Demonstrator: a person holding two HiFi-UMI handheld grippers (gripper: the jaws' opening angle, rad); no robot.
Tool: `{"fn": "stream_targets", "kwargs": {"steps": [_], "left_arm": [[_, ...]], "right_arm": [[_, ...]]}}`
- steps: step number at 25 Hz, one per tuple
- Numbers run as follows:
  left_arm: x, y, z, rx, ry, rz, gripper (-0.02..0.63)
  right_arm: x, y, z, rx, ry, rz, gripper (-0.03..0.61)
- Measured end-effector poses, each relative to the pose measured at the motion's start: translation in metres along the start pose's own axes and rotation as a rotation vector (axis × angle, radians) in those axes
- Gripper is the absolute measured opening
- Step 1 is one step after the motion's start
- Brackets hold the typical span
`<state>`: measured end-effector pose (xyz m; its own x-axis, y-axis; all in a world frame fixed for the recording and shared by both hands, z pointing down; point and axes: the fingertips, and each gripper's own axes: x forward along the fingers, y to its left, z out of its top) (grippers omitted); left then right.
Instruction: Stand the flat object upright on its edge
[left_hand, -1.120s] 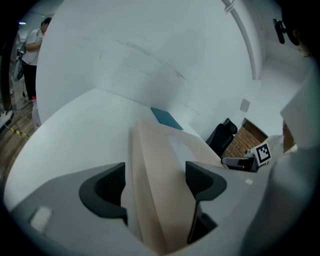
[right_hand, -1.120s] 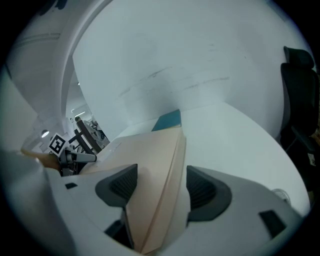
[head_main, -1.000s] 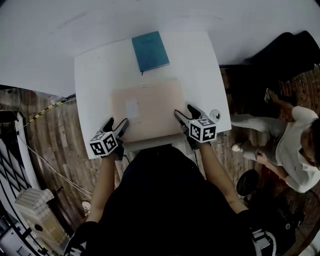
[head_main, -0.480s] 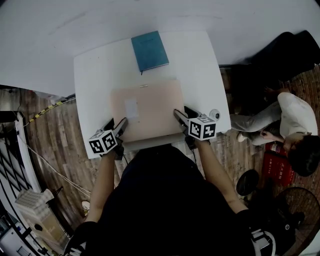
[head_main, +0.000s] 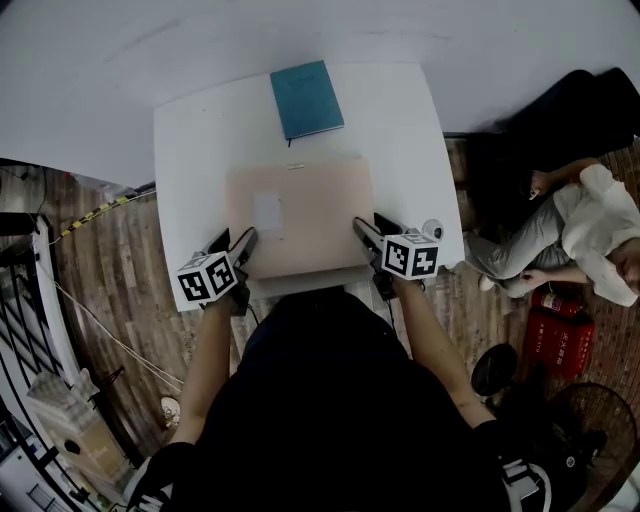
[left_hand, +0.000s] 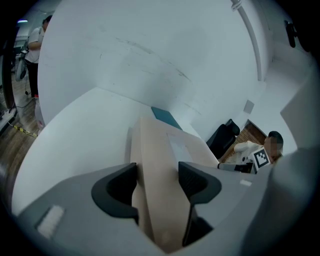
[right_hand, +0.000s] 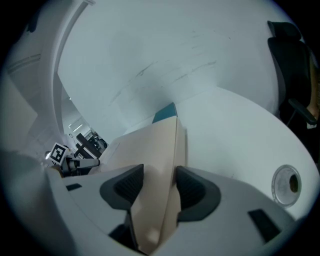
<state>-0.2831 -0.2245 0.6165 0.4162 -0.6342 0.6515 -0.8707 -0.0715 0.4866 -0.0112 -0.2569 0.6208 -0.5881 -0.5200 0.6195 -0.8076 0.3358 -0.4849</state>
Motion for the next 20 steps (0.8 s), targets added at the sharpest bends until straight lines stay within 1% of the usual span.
{"fn": "stream_targets", "kwargs": {"steps": [4,9,14,20], "left_arm": [[-0.010,-0.011,0.019,0.053,-0.006,0.020,0.273],[-0.024,-0.029,0.047,0.152,-0.033,0.047,0.273],[-0.043,-0.049,0.074,0.274,-0.080,0.097,0.273],[-0.061,-0.069,0.099,0.420,-0.118,0.170,0.273]], "right_arm": [[-0.004,0.004,0.009,0.005,-0.030,0.005,0.213],[-0.006,0.009,0.021,0.026,-0.064,0.033,0.210],[-0.006,0.016,0.028,0.061,-0.100,0.073,0.207],[0.001,0.021,0.027,0.121,-0.117,0.127,0.201]]}}
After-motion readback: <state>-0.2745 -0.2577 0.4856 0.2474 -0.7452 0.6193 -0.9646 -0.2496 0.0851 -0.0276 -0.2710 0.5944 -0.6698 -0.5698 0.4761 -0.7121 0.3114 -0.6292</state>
